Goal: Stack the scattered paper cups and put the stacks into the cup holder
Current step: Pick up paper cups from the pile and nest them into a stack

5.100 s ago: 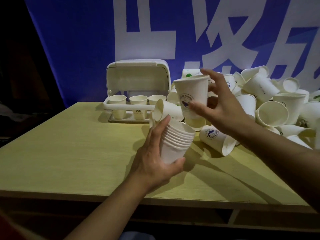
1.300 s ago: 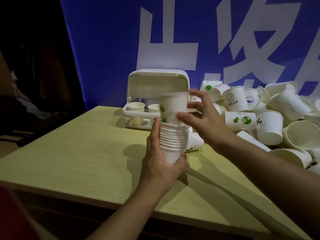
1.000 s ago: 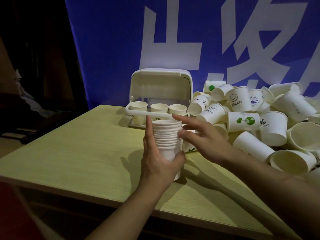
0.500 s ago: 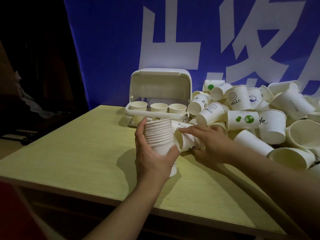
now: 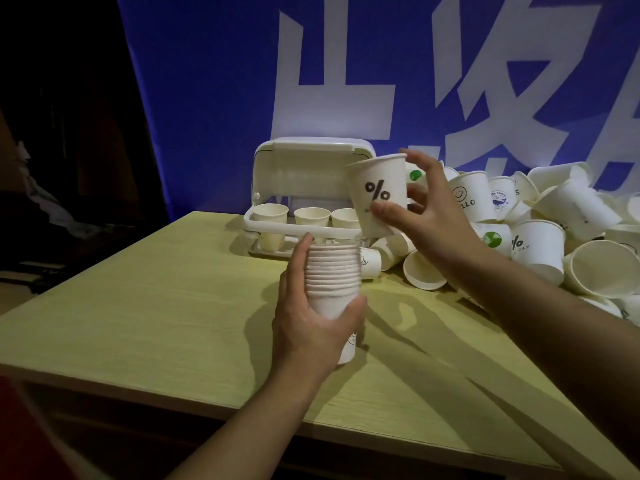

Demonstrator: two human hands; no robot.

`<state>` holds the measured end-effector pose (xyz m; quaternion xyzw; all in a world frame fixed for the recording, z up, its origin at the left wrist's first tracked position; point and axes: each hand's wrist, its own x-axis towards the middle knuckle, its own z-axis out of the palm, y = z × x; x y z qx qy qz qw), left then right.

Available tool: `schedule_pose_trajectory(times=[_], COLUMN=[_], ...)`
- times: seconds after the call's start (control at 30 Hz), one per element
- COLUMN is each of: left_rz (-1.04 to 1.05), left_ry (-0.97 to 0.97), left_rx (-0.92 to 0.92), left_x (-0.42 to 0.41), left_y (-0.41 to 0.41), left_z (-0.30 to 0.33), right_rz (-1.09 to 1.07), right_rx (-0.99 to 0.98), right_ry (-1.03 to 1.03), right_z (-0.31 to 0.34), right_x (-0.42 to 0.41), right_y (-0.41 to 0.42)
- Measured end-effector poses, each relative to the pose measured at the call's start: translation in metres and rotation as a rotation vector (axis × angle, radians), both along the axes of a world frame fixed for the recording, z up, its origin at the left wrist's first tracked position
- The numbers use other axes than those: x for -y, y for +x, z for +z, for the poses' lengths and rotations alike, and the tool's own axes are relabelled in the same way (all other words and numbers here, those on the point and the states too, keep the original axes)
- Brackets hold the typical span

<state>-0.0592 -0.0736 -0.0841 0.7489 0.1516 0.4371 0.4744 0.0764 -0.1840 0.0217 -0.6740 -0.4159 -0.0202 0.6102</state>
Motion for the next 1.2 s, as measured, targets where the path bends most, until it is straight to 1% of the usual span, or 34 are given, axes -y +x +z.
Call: schedule_pose_trajectory(times=[0.1, 0.2, 0.27, 0.37, 0.4, 0.5, 0.53, 0.57, 0.6, 0.67, 0.7, 0.77, 0.9, 1.0, 1.1, 1.13, 1.2], left_rz=[-0.034, -0.029, 0.002, 0.078, 0.092, 0.123, 0.135, 0.150, 0.171, 0.221, 0.238, 0.254, 0.247, 0.245, 0.251, 0.251, 0.254], left_ry=[0.084, 0.128, 0.100, -0.051, -0.075, -0.063, -0.066, -0.069, -0.070, -0.071, -0.071, -0.073, -0.103, -0.121, -0.104, -0.105, -0.105], left_rx=[-0.024, -0.043, -0.030, -0.002, -0.001, 0.018, 0.029, 0.040, 0.049, 0.074, 0.091, 0.108, 0.094, 0.082, 0.071, 0.078, 0.089], left_x=[0.003, 0.004, 0.002, -0.001, -0.002, -0.003, -0.003, -0.004, -0.005, -0.006, -0.006, -0.006, -0.008, -0.009, -0.008, -0.008, -0.008], left_y=[-0.001, -0.002, -0.002, -0.002, -0.002, -0.002, -0.002, -0.001, -0.002, -0.003, -0.004, -0.004, -0.004, -0.002, -0.002, -0.002, -0.002], left_z=[-0.001, -0.001, -0.002, 0.001, 0.002, 0.001, 0.001, 0.001, 0.000, 0.001, 0.002, 0.003, 0.003, 0.003, 0.003, 0.003, 0.003], right_rz=[0.052, 0.120, 0.123, 0.082, 0.083, 0.045, -0.001, -0.066, -0.126, -0.191, -0.206, -0.223, -0.225, -0.223, -0.224, -0.220, -0.178], right_rx=[0.008, -0.003, 0.029, 0.128, 0.146, 0.203, 0.277, 0.396, 0.534, 0.782, 0.860, 0.921, 1.023, 1.007, 0.942, 0.877, 0.658], right_ry=[-0.021, -0.098, -0.146, -0.179, -0.181, -0.184, -0.209, -0.268, -0.371, -0.670, -0.804, -0.957, -1.023, -1.025, -0.978, -0.931, -0.756], right_z=[0.001, -0.010, -0.022, -0.041, -0.044, -0.043, -0.043, -0.044, -0.045, -0.048, -0.049, -0.050, -0.058, -0.065, -0.068, -0.066, -0.056], right_x=[-0.010, -0.017, -0.021, -0.025, -0.026, -0.029, -0.029, -0.029, -0.029, -0.028, -0.028, -0.032, -0.044, -0.053, -0.057, -0.056, -0.053], right_y=[-0.014, -0.022, -0.025, -0.022, -0.019, -0.008, -0.002, 0.005, 0.012, 0.026, 0.033, 0.043, 0.055, 0.061, 0.063, 0.061, 0.056])
